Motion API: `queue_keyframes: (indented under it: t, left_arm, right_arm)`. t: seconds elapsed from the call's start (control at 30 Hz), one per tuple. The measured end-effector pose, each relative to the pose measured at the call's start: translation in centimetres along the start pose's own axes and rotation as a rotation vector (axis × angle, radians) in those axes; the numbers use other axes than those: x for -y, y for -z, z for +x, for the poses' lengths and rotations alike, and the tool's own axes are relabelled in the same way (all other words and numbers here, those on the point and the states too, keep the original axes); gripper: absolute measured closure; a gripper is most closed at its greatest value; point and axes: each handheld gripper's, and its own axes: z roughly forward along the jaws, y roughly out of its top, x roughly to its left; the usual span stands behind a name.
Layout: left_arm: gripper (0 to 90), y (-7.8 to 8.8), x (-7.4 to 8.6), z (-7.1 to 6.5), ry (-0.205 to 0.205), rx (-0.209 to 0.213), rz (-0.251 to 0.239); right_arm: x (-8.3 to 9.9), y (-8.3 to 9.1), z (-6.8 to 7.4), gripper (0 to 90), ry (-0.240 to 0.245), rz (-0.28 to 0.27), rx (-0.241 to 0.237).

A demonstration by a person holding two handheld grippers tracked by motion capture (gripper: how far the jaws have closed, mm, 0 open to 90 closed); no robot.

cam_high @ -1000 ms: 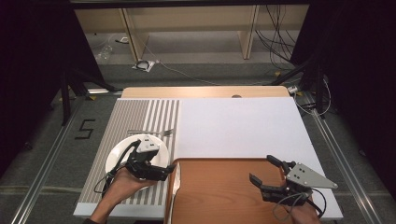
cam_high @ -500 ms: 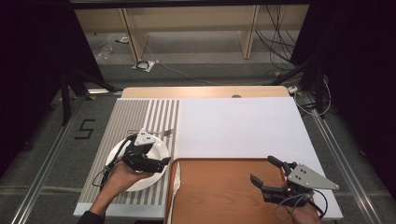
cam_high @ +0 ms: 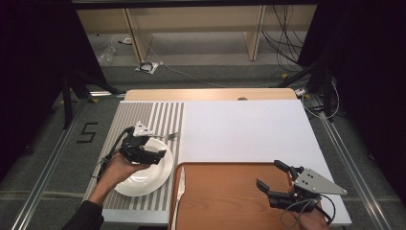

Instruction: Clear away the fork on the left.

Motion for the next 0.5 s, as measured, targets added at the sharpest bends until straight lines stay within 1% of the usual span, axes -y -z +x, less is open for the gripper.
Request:
queue_keyframes:
  t: [0.1,0.13,0.2,0.23,0.3,0.33,0.4,0.47,0.5]
  left_arm:
    - [18.6,-0.4,-0.6,1.0,-0.008,-0.013,0.014]
    - [18.6,-0.4,-0.8,1.3,-0.018,-0.02,0.02]
    - [18.6,-0.6,-1.3,1.9,-0.017,-0.031,0.016]
    - [18.7,-0.7,-1.5,2.2,-0.016,-0.031,0.016]
    - [18.7,-1.1,-1.8,2.7,-0.021,-0.032,0.026]
    - [18.7,-1.4,-1.9,2.9,-0.02,-0.036,0.03]
    - [18.7,-1.9,-2.2,3.5,-0.015,-0.039,0.045]
    - [19.0,-2.4,-2.3,3.9,-0.006,-0.031,0.062]
    - [19.0,-2.6,-2.4,4.0,-0.013,-0.035,0.074]
  right_arm:
    - [0.0,0.0,0.0,18.0,-0.001,0.001,-0.001]
    - [0.0,0.0,0.0,18.0,-0.002,0.0,-0.001]
    - [0.0,0.0,0.0,18.0,-0.001,-0.001,-0.001]
    - [0.0,0.1,0.0,18.0,0.001,0.007,-0.001]
    - [0.0,0.0,0.0,18.0,-0.005,-0.001,-0.003]
    - [0.0,0.0,0.0,18.0,0.0,-0.001,-0.002]
    - [0.1,0.0,-0.1,18.0,0.001,-0.001,-0.002]
    - [0.0,0.0,-0.1,18.0,-0.01,-0.003,-0.004]
    - [0.0,0.0,-0.1,18.0,-0.011,-0.002,-0.003]
